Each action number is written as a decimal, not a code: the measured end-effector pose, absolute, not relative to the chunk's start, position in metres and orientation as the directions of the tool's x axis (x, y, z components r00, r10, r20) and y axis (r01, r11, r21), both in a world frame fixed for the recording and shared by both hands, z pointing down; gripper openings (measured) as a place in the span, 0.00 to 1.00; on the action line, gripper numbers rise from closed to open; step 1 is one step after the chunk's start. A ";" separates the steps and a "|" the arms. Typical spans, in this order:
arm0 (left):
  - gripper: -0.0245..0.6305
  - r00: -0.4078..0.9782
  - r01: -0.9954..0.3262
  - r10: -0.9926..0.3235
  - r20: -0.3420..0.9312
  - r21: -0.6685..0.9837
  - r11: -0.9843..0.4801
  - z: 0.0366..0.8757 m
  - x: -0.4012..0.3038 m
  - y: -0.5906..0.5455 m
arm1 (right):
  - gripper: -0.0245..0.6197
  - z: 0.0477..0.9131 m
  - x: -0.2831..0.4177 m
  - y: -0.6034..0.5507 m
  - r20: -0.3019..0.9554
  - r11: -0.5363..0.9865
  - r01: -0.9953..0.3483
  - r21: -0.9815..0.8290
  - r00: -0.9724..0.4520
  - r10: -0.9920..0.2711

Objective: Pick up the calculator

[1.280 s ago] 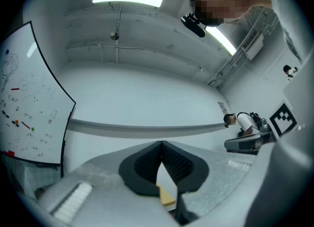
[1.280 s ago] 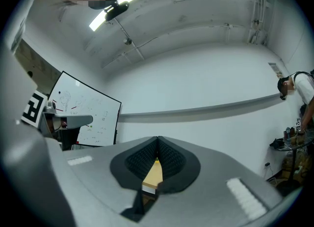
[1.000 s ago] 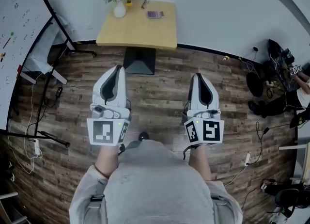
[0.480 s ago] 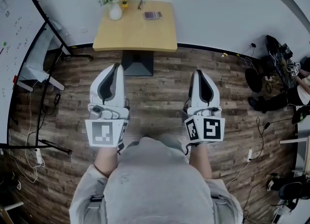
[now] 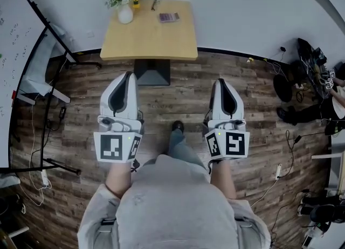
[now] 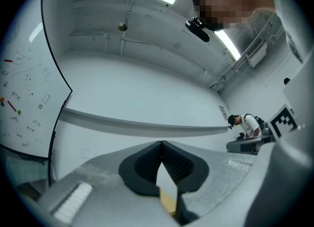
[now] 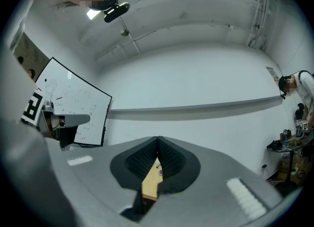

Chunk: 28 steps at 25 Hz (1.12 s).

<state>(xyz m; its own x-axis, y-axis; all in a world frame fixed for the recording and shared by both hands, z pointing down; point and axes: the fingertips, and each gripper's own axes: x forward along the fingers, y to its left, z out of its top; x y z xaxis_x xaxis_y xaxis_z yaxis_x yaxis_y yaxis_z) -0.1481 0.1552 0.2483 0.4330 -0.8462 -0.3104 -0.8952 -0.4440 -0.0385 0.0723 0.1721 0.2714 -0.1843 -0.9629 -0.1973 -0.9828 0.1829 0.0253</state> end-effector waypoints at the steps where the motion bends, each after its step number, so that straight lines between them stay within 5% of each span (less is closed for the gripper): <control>1: 0.04 0.430 -0.897 -0.848 -0.310 -0.042 -0.439 0.248 -0.149 0.149 | 0.04 0.272 0.071 0.165 -0.197 0.186 -0.982 0.025 -0.187 -0.962; 28: 0.04 0.327 -0.943 -0.884 -0.334 -0.049 -0.330 0.228 -0.104 -0.027 | 0.04 0.248 0.116 -0.037 -0.221 0.305 -0.952 0.023 -0.302 -0.927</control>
